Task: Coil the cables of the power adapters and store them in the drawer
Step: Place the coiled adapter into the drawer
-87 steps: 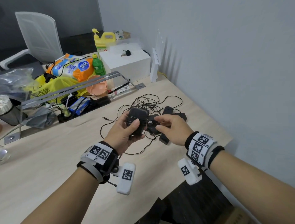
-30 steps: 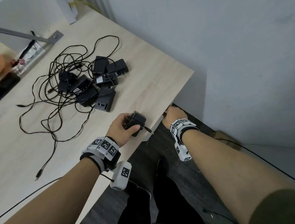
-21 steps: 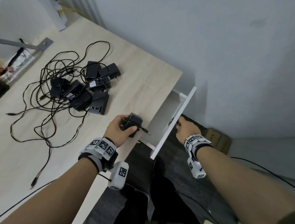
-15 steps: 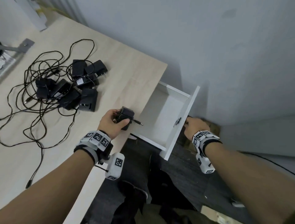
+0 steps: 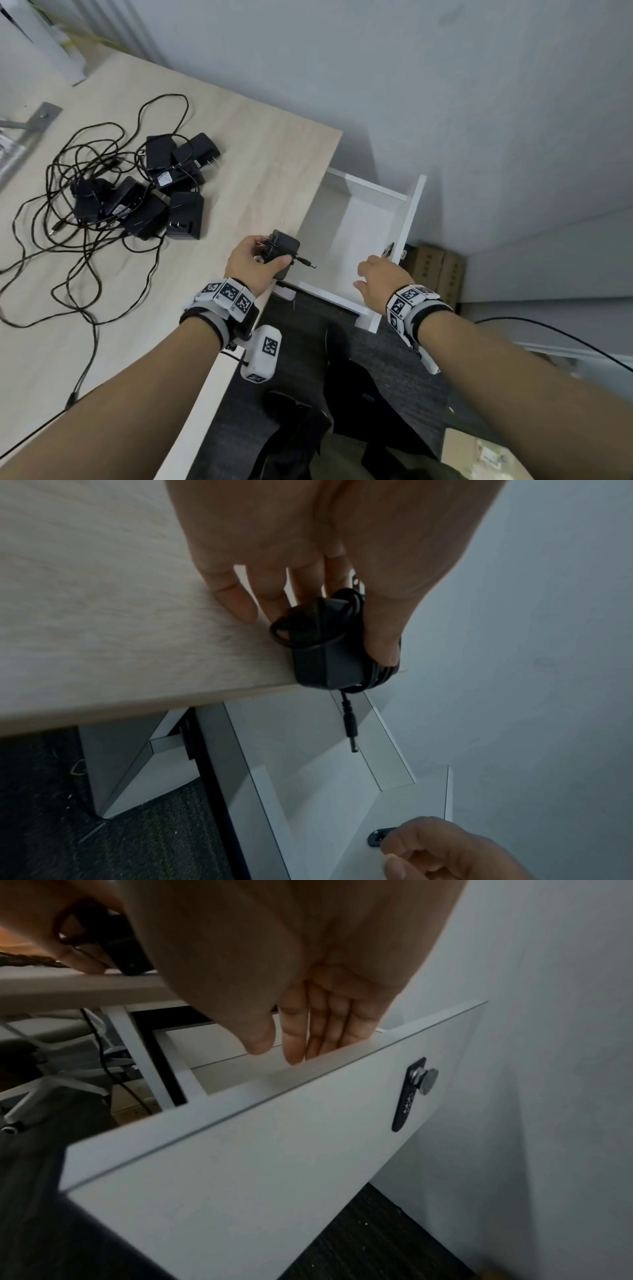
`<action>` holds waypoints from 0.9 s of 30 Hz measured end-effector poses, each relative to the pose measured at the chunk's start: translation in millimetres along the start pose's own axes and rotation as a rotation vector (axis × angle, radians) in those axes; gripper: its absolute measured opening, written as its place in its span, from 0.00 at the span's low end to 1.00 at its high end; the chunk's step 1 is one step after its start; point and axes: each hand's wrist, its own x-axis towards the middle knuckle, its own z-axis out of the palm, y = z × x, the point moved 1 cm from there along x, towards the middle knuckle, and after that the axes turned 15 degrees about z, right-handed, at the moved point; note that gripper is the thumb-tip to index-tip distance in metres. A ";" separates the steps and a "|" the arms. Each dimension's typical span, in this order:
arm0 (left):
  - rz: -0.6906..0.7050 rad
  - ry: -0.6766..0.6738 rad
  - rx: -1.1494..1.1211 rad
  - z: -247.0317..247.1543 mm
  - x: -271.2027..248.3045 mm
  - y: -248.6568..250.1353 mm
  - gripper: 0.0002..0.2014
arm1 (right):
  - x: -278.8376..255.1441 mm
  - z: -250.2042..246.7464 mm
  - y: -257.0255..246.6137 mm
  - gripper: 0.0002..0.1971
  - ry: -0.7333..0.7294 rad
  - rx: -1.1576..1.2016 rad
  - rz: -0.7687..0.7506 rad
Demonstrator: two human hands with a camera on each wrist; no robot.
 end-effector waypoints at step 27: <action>-0.250 -0.012 -0.548 53.0 18.1 39.3 0.30 | 0.3 -25.4 -47.9 0.20 -0.348 1.520 0.217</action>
